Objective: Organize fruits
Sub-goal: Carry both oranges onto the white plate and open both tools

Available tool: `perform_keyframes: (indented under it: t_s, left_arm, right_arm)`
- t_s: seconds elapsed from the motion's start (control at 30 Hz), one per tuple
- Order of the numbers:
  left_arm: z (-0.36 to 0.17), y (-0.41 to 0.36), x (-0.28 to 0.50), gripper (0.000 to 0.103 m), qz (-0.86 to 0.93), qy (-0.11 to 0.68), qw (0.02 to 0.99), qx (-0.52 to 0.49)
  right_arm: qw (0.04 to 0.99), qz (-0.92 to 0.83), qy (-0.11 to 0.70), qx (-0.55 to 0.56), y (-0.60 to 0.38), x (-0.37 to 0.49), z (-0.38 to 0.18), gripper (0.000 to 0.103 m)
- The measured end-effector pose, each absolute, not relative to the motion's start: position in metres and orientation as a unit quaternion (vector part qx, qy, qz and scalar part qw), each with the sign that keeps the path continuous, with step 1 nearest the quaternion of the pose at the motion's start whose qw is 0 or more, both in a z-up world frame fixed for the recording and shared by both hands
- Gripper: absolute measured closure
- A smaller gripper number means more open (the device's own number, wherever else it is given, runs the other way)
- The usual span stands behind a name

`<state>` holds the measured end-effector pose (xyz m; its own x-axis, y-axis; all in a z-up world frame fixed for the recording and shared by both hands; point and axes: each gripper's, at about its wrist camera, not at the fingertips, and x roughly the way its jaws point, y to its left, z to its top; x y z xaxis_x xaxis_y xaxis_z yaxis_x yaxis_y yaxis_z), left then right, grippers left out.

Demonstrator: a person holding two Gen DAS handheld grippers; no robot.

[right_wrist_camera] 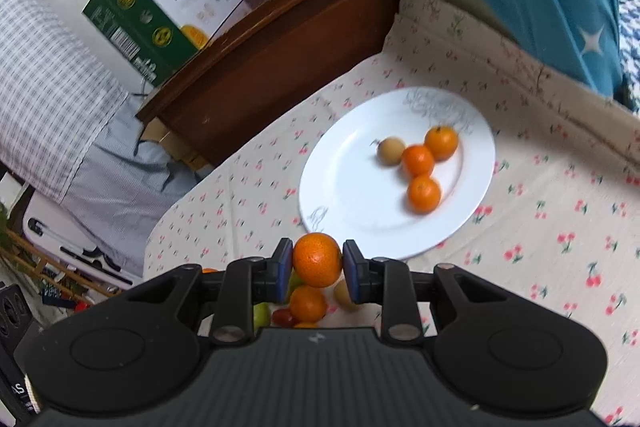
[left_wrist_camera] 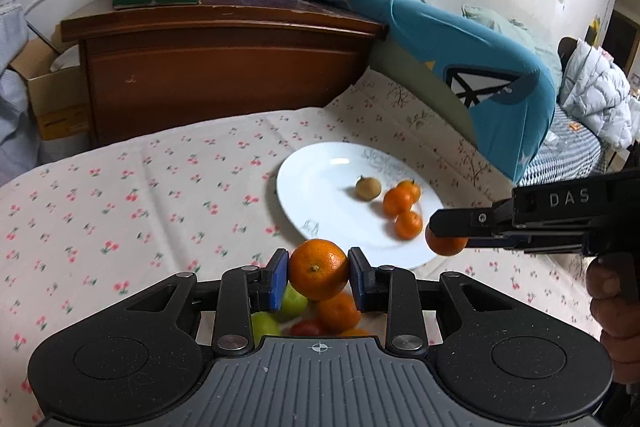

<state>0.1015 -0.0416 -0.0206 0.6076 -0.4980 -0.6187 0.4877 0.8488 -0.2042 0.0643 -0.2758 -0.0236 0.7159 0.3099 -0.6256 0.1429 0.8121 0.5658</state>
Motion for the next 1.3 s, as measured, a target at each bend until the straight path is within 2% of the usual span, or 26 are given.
perform_keyframes:
  t_s: [0.97, 1.17, 1.2, 1.27, 1.3]
  left_arm:
    - [-0.050, -0.103, 0.186, 0.074, -0.284, 0.395, 0.872, 0.045]
    - [-0.051, -0.113, 0.191, 0.071, -0.278, 0.396, 0.873, 0.058]
    - [-0.050, -0.114, 0.191, 0.070, -0.276, 0.396, 0.874, 0.060]
    - [-0.047, -0.117, 0.190, 0.044, -0.267, 0.394, 0.877, 0.068]
    - [-0.045, -0.117, 0.189, 0.040, -0.257, 0.389, 0.882, 0.072]
  right_arm:
    - [0.847, -0.004, 0.426, 0.317, -0.289, 0.115, -0.061, 0.076]
    - [0.853, -0.021, 0.419, 0.311, -0.290, 0.120, -0.062, 0.073]
    - [0.855, -0.022, 0.415, 0.312, -0.290, 0.120, -0.061, 0.073]
    - [0.861, -0.024, 0.407, 0.303, -0.290, 0.119, -0.056, 0.073]
    - [0.866, -0.026, 0.402, 0.296, -0.289, 0.118, -0.054, 0.073]
